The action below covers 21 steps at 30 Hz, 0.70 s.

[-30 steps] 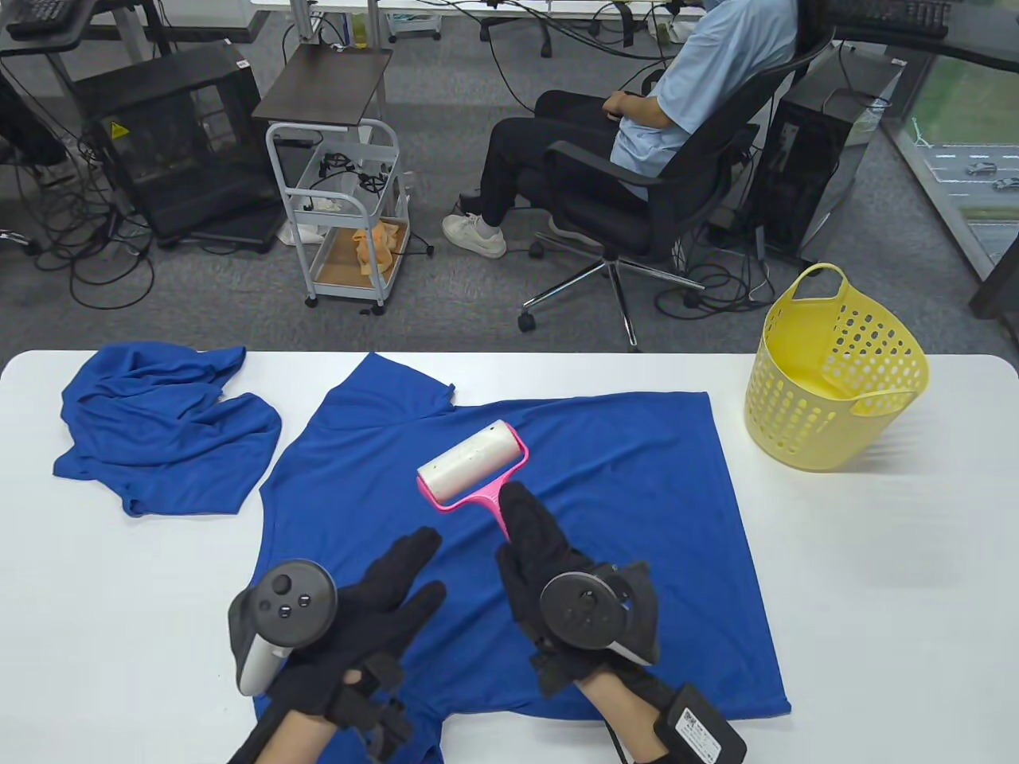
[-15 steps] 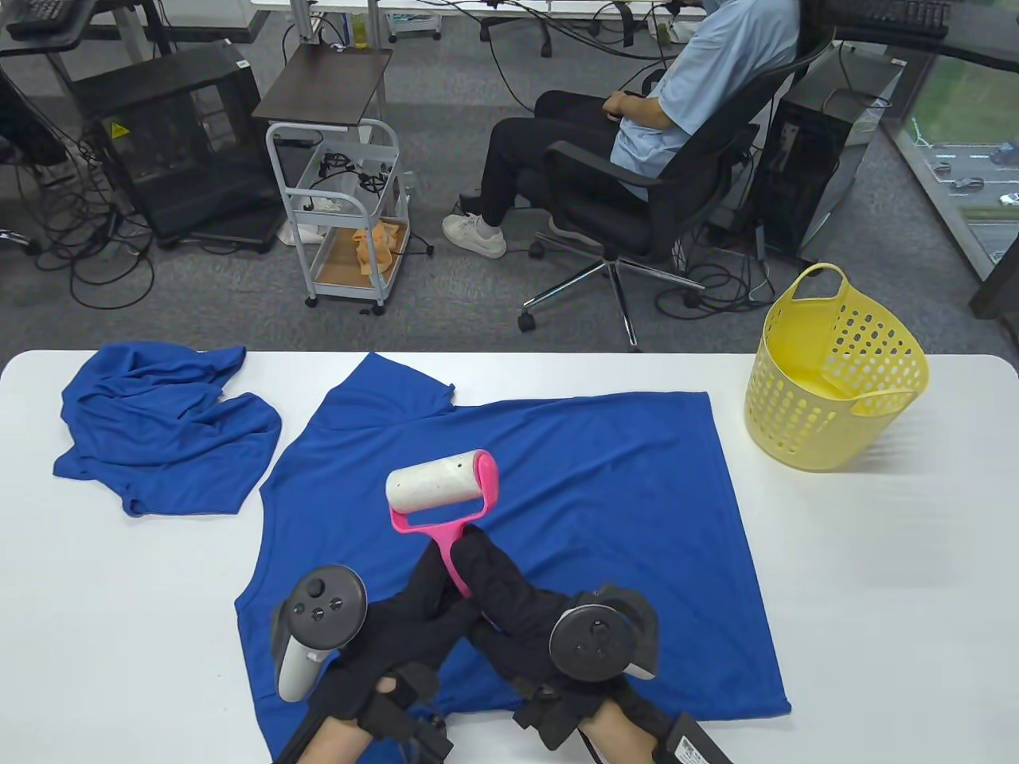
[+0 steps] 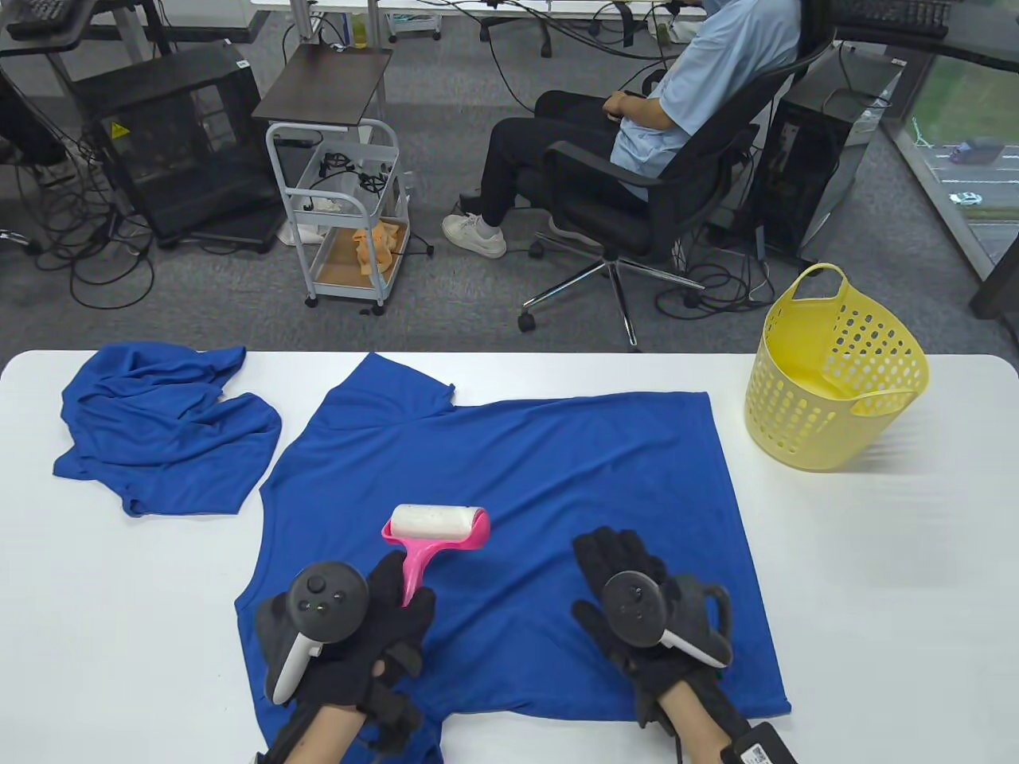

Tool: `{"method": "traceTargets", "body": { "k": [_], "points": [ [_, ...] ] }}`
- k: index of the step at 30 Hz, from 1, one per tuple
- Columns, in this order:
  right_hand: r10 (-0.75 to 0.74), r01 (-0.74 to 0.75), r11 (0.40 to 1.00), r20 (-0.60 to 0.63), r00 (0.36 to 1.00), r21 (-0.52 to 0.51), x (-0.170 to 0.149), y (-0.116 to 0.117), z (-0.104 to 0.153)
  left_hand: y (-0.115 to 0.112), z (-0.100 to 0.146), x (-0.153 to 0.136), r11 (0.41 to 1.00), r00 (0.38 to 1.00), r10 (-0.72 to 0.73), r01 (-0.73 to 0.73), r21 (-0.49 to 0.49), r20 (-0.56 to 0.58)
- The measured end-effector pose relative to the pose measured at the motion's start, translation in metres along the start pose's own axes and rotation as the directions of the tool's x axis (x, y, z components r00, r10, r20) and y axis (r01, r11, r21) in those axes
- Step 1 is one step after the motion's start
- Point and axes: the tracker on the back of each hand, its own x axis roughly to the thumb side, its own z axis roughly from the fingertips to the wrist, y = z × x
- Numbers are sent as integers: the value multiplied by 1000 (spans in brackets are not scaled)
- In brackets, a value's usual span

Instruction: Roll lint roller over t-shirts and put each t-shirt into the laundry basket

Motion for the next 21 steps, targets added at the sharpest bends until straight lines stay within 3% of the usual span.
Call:
{"method": "traceTargets", "body": {
  "k": [3, 6, 8, 12, 17, 21],
  "points": [
    [40, 1, 976, -185, 982, 216, -34, 25, -11, -6, 2, 3, 987, 992, -113, 104, -123, -64],
    [-36, 136, 922, -269, 962, 363, -55, 46, -17, -14, 4, 10, 964, 980, -179, 157, -214, -88],
    [-145, 246, 906, -293, 945, 344, -59, 51, -18, -21, 4, 16, 943, 969, -231, 199, -266, -92],
    [-96, 190, 919, -270, 958, 345, -58, 53, -17, -39, 0, 22, 903, 947, -306, 256, -345, -97],
    [-123, 212, 918, -269, 955, 336, -59, 54, -16, -56, -10, 37, 873, 904, -416, 366, -324, -100],
    [-122, 211, 918, -267, 956, 336, -59, 54, -16, -65, -42, 50, 856, 870, -472, 415, -307, -139]
  ]
}}
